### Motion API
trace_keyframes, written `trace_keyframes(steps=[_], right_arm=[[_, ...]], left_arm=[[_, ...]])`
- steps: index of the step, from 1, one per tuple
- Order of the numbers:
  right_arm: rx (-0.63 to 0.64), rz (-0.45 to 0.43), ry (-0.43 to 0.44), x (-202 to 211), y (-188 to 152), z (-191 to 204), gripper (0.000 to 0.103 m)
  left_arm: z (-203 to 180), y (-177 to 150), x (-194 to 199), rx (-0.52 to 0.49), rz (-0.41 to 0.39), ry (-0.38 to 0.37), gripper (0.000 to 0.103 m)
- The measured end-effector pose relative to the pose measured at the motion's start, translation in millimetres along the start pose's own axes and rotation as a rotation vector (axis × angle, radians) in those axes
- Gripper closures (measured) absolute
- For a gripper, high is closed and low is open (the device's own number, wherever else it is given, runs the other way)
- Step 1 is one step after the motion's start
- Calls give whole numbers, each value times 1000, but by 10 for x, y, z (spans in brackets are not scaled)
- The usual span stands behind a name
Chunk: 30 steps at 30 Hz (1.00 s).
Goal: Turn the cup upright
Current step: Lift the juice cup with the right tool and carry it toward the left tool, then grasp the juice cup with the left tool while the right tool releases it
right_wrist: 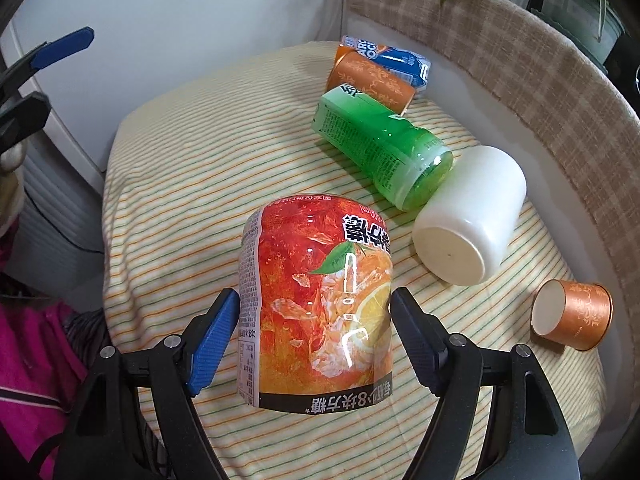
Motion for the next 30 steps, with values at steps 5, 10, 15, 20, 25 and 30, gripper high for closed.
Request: trace_keyframes(steps=[5,10,15,20,25,30], right_arm=[[-31,-16,-9,62,17,-7,25],[-115,-111,13,347,-6,-12,24],[-253,-222,-9,715,-259,-26,24],[-416,-283,-64,961,-711,-30,24],[-591,-325,-73,1096,-1192,-67,24],[-742,-335,-82,1167,-1659,-129,24]], left_arm=[[-102,28,-32,-57,-1,-53,0],[-336,84,-89,-232,-1,-137,0],[-719,76,-176,-458,7,-238,0],[-1164,-56,-213,-686,11,-321,0],[-1533,-234,-275,-893,50,-376,0],[-1775,-319,-295,-1081,35,-401,0]])
Point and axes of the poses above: each gripper's, at about its wrist camera, not at the fingertips, and x roughly against the way its jaws point, z to its left, y to its top, the point moved 8 cm from there along -x, roughly the way its jaws point, and after that the axes turned 2 degrees about y, right-handed, at the moved point
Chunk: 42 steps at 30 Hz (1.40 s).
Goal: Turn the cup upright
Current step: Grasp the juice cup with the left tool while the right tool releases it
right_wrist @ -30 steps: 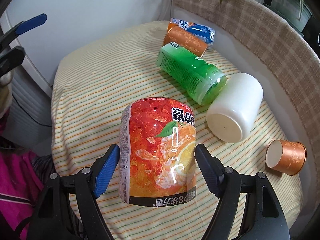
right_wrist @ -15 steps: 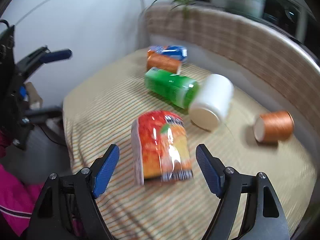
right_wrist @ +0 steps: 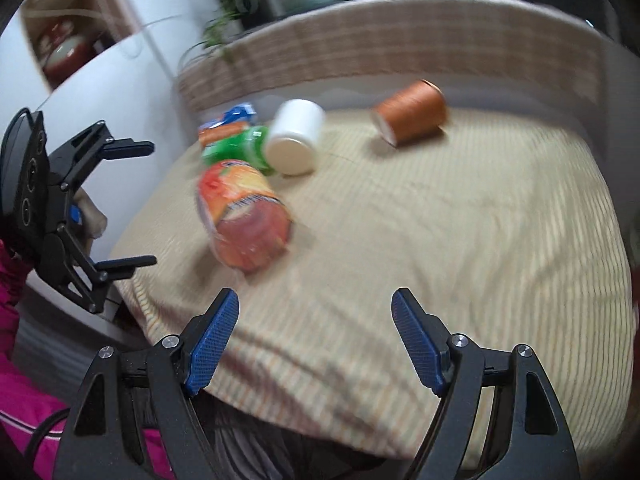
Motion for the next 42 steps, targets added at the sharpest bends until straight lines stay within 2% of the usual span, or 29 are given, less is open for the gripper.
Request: trace_keyframes(steps=[3,9,13,20,21,22,30,42], right_arm=[[-79,2,-9,55,-120,-198,24],[-132,-4,-12,128,-213,-340,24],[-140,-11,2,163,-211,-364,24],[-157,-9,22,120,-211,-375,24],[-158,-9,23,119,-212,-376,24],[-158,-9,23,116,-210,-375,24],[-170,-4,17,88,-230,-398,24],[-141,5,29,22,-199,-265,24]], left_arm=[[-90,69,-126,-106,11,1,0],[-273,84,-406,-299,43,32,0],[-318,70,-590,-362,64,39,0],[-345,23,-798,-398,90,6,0],[-341,18,-824,-399,93,11,3],[-338,10,-853,-396,100,7,9],[-261,24,-859,-306,85,-9,12],[47,5,-771,27,22,-33,12]])
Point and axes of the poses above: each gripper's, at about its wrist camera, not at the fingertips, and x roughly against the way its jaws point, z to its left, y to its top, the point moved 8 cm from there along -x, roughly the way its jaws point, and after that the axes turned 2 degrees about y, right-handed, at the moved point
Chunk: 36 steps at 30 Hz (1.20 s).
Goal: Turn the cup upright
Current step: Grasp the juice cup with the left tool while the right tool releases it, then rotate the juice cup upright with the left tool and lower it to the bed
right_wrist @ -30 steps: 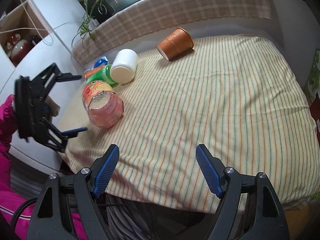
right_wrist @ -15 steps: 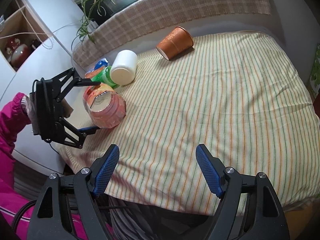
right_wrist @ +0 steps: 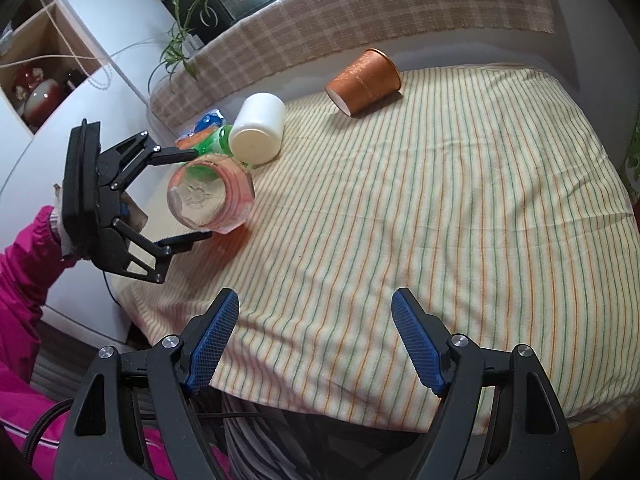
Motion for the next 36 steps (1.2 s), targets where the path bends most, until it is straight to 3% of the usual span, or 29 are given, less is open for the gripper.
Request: trace_keyframes(steps=[12,23,29,36], right_arm=[[29,2,31,-60,33,183,24],[64,-15,13,-114,121,311,24],[87,-28,-1,-142,133,401,24],[106,-33,-23,-135,120,462,24]], left_arm=[[311,-141,235,424,-108,-34,13],[468,-338,595,774,-231,34,13],[561,-377,746,910,-287,74,13],[611,-378,740,1001,-326,70,13]])
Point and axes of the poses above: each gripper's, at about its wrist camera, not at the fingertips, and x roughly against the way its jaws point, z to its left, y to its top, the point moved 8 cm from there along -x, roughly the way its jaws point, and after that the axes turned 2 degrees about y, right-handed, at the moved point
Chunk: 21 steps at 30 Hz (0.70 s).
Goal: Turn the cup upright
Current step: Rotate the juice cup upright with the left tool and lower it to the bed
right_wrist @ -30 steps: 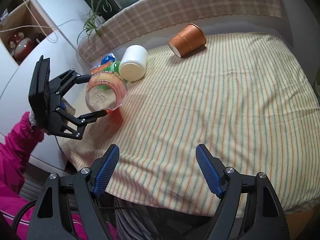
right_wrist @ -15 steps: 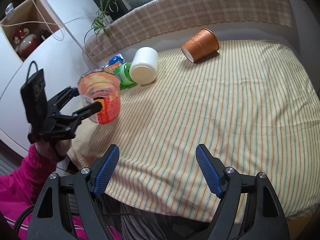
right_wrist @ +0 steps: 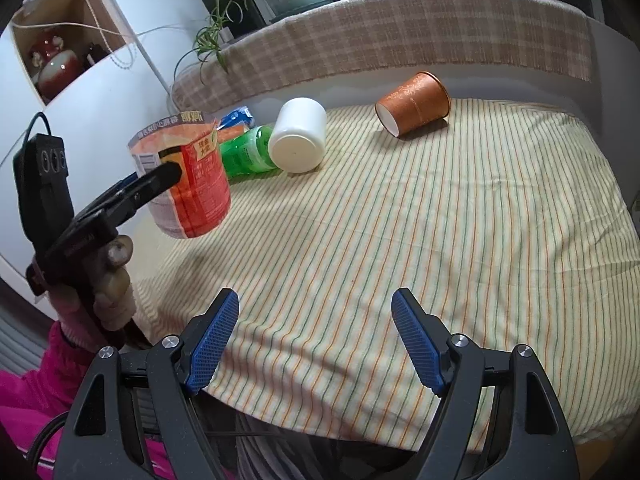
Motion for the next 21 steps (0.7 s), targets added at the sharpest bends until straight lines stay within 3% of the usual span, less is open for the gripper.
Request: trace_keyframes(steps=[14,21], right_arm=[[26,-16,-41,53,5,58,24],[20,-32,-44,71,20,74,24]], left_arm=[[-63,-54,-480,37,15,1,14],[-10,-167,-646,40,65,12,14]])
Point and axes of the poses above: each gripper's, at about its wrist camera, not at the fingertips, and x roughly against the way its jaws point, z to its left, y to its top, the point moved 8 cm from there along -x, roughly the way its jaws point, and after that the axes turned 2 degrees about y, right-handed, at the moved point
